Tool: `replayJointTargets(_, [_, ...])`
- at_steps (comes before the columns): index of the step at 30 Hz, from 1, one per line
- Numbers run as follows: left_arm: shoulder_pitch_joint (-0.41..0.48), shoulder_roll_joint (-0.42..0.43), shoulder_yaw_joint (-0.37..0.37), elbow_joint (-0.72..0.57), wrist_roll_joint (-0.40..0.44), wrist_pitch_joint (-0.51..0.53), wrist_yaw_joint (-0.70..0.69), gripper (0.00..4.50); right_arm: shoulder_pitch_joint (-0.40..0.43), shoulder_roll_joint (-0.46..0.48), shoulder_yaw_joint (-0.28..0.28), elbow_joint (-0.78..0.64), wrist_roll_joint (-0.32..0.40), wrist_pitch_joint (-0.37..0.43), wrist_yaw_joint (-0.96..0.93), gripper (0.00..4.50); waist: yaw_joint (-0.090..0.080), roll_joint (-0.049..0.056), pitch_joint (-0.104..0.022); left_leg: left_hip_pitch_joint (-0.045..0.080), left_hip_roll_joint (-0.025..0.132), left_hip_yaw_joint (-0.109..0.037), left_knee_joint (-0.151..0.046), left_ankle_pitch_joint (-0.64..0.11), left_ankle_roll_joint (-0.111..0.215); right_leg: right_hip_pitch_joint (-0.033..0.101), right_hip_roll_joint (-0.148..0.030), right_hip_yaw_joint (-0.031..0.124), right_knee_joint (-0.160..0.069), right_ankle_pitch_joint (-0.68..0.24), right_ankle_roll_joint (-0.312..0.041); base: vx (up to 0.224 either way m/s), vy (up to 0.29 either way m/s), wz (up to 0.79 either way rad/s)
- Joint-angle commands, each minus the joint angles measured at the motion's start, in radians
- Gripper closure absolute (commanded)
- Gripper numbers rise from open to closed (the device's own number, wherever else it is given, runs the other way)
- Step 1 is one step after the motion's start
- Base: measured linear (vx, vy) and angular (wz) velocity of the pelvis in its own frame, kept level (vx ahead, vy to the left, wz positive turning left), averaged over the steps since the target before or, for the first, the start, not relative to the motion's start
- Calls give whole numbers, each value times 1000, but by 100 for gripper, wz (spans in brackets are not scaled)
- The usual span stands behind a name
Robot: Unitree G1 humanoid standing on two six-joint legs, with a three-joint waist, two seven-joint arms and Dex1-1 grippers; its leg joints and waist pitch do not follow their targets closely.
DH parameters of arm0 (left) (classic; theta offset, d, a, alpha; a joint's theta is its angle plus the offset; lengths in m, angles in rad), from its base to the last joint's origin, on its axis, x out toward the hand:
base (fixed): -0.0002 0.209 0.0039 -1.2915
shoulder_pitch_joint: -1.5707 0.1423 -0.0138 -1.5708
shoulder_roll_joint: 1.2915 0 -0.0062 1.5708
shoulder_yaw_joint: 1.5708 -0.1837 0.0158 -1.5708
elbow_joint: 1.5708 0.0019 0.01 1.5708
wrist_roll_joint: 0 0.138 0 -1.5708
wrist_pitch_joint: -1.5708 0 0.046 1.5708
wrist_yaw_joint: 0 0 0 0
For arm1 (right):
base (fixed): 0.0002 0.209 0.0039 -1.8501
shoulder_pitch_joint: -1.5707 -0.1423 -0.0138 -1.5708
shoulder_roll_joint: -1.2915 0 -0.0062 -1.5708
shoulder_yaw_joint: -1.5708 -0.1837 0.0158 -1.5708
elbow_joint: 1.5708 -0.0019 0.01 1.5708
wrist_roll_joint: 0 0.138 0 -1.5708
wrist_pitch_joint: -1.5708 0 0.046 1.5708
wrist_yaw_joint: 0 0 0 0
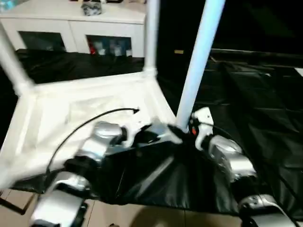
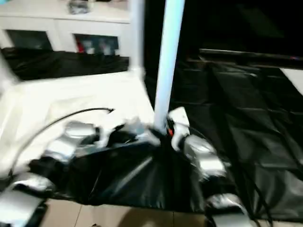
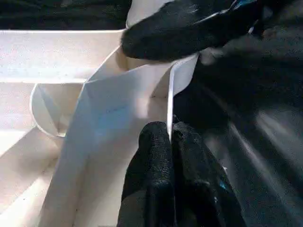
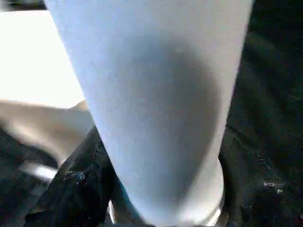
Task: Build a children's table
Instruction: Rotate leg to tighten
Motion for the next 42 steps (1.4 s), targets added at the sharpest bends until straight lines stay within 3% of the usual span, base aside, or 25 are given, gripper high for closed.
replayJointTargets(1, [-41,-67,-19,12,8,3,94,450,13,74,96,55,-66,-2,-1,182,-9,-8,-38,25,12,-24,-69,-453,-10,8,-51,14,-117,-678,-57,0,0,0])
replayJointTargets(2, [-41,-79,-25,12,11,-2,91,450,6,86,97,63,-70,-22,-11,127,-11,-8,-37,27,12,-25,-69,-465,-2,9,-50,10,-121,-679,-55,0,0,0])
replayJointTargets(4, [-37,-87,-32,5,12,-5,71,450,-4,95,96,73,-75,-48,-13,113,-12,-7,-39,22,13,-26,-73,-462,5,15,-50,7,-121,-656,-54,0,0,0])
replayJointTargets(5, [-36,-87,-33,2,14,-5,65,450,-8,98,96,77,-78,-56,-15,106,-13,-2,-38,19,15,-26,-77,-468,3,13,-48,9,-120,-636,-60,0,0,0])
replayJointTargets(9, [-28,-60,-40,0,16,-12,24,450,-15,79,84,84,-68,-71,0,62,-16,-2,-39,21,18,-27,-81,-485,9,13,-48,14,-113,-584,-88,0,0,0])
replayJointTargets(10, [-26,-40,-43,1,13,-23,-6,450,-12,57,87,76,-65,-83,30,62,-16,3,-41,21,19,-27,-82,-484,9,15,-48,16,-109,-557,-99,0,0,0])
replayJointTargets(12, [-23,-14,-46,1,11,-42,-48,450,-7,20,100,70,-70,-99,77,56,-17,0,-46,10,22,-26,-85,-455,13,24,-49,21,-99,-472,-126,0,0,0])
replayJointTargets(17, [-10,43,-51,-20,-6,-51,-176,450,5,-55,95,54,-59,-117,242,56,-12,-8,-54,2,22,-12,-75,-348,44,35,-50,34,-75,-304,-199,0,0,0])
replayJointTargets(20, [-3,75,-57,-36,-20,-63,-251,450,18,-98,102,22,-31,-113,361,56,2,-8,-56,8,25,0,-64,-297,73,32,-45,36,-66,-251,-227,56,-38,7])
replayJointTargets(23, [0,92,-60,-44,-28,-67,-290,450,28,-125,112,-1,-6,-99,445,72,16,-12,-59,1,27,3,-57,-230,81,37,-43,36,-48,-173,-254,61,-47,6])
replayJointTargets(24, [2,98,-62,-48,-32,-71,-308,450,31,-136,117,-10,6,-89,482,72,22,-9,-62,1,28,3,-55,-202,88,40,-43,36,-41,-132,-264,0,0,0])
replayJointTargets(25, [9,112,-68,-59,-39,-78,-341,450,37,-161,131,-26,16,-73,543,81,24,-14,-63,-1,29,4,-54,-188,93,41,-43,36,-37,-111,-269,64,-34,1])
replayJointTargets(26, [13,122,-72,-67,-45,-82,-365,450,41,-178,138,-36,21,-64,588,92,33,-10,-64,-3,29,3,-52,-155,106,44,-41,34,-30,-61,-279,0,0,0])
replayJointTargets(29, [19,151,-75,-86,-64,-70,-430,450,39,-208,149,-43,11,-63,657,105,38,-11,-64,-2,30,2,-51,-147,108,45,-42,33,-26,-41,-287,0,0,0])
replayJointTargets(37, [13,183,-78,-88,-71,-66,-484,450,40,-235,181,-71,17,-19,735,172,37,-11,-54,6,32,0,-63,-242,48,38,-45,36,-45,-232,-242,0,0,0])
replayJointTargets(42, [12,175,-71,-84,-65,-64,-429,450,54,-215,171,-96,45,11,740,183,39,-13,-58,4,31,1,-59,-214,50,39,-45,37,-40,-189,-243,0,0,0])
